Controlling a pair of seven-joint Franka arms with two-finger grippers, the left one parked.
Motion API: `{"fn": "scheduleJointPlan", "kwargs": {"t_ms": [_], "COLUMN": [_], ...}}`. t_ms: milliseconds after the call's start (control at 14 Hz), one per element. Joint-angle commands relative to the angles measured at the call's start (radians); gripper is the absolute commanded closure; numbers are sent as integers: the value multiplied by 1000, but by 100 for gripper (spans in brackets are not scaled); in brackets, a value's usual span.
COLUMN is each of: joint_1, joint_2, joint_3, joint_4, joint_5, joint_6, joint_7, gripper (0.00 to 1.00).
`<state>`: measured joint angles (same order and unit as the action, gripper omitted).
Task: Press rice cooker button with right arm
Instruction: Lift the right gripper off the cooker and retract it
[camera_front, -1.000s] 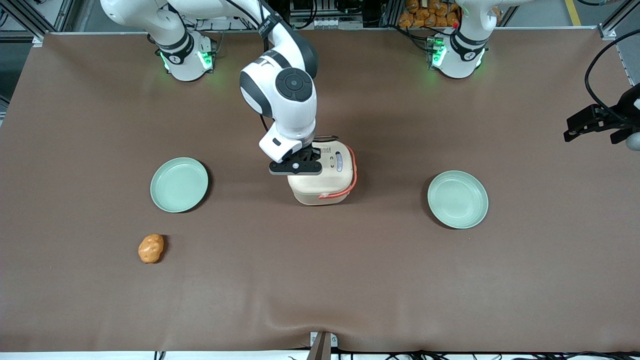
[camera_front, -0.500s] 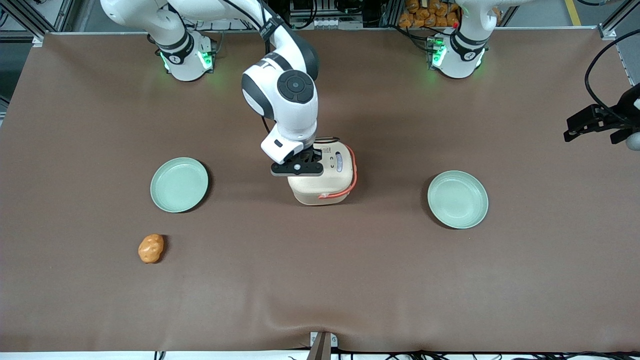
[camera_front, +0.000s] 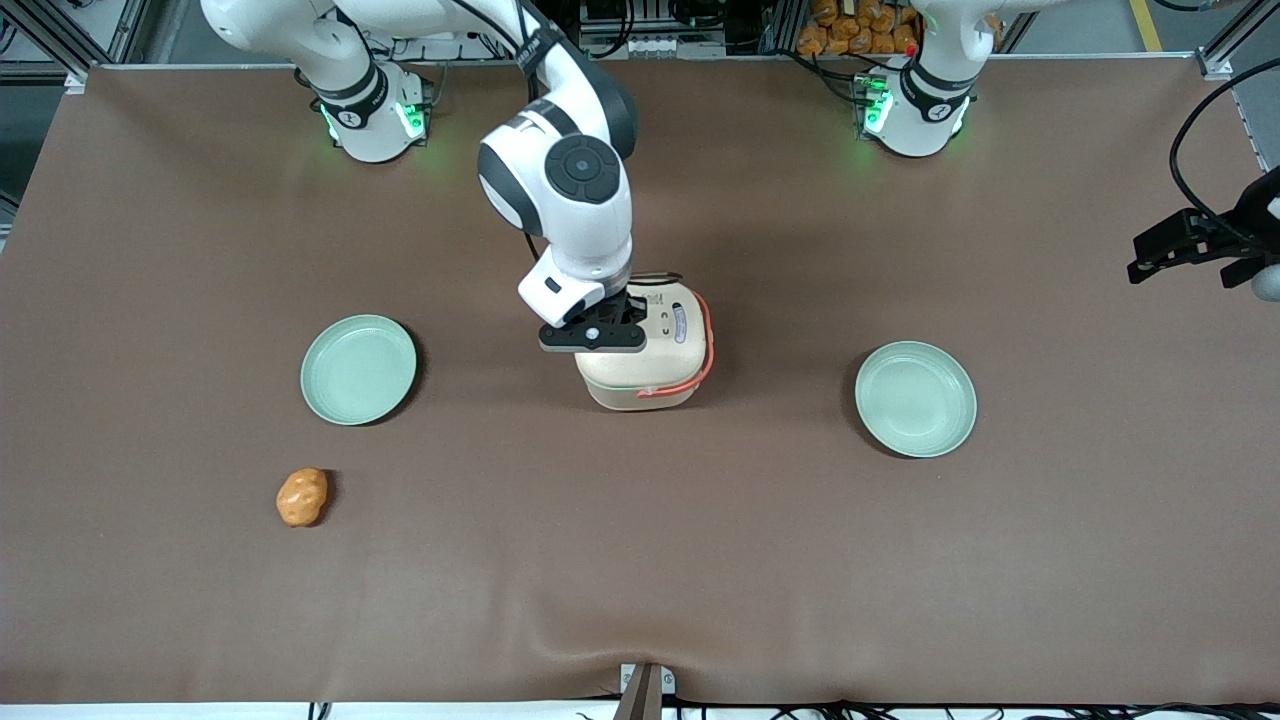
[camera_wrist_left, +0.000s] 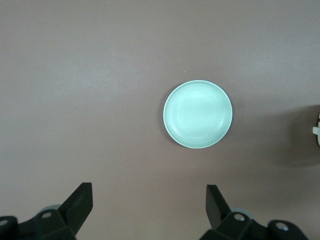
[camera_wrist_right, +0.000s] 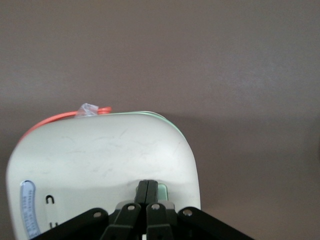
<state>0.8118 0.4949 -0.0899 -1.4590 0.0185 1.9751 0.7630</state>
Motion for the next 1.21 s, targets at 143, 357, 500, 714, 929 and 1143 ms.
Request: {"fn": "scheduleJointPlan", "kwargs": {"t_ms": [143, 357, 500, 714, 929, 1143], "joint_1": [-84, -167, -221, -275, -357, -486], "joint_2": [-25, -90, -127, -180, -239, -288], "joint_3": [-2, -2, -2, -4, -5, -5], "joint_4": [222, 246, 246, 246, 246, 244], "joint_5": [92, 103, 100, 92, 92, 92], "joint_6": [-313, -401, -433, -470, -536, -627], "joint_7": [7, -1, -7, -65, -207, -442], "gripper": [76, 14, 0, 0, 0, 0]}}
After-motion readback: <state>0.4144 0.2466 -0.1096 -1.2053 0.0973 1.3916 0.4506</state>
